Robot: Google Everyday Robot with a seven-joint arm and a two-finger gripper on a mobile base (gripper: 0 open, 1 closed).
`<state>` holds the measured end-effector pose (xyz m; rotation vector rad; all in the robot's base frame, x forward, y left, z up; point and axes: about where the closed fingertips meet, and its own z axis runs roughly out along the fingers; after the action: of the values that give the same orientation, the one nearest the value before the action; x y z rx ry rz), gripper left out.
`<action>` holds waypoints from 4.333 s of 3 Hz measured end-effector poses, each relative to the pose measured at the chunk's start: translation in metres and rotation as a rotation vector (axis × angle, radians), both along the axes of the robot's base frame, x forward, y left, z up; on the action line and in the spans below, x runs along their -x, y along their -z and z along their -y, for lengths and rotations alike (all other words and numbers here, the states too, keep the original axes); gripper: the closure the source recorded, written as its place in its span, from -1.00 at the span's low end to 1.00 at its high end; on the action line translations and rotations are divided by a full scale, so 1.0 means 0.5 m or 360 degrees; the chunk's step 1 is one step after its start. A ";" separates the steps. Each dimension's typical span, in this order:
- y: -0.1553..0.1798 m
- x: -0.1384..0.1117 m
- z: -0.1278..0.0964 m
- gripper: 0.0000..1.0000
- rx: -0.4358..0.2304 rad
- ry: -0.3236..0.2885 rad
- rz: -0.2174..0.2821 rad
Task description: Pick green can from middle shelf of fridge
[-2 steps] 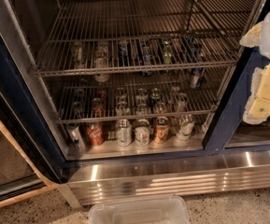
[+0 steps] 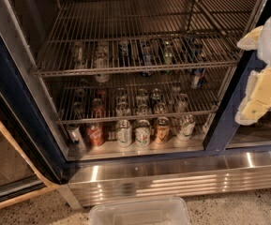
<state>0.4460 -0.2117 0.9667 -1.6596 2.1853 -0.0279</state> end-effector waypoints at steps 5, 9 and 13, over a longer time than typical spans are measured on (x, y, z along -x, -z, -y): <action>0.093 -0.043 -0.094 -1.00 -0.0503 0.0037 0.0087; 0.203 -0.084 -0.195 -1.00 -0.0791 -0.0031 -0.0036; 0.297 -0.067 -0.361 -1.00 -0.1315 0.0197 0.0286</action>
Offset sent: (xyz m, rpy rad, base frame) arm 0.0106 0.0098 -0.0165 0.1390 -0.0405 -0.0073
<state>0.4797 -0.0312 0.8183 -1.0048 1.7843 0.5849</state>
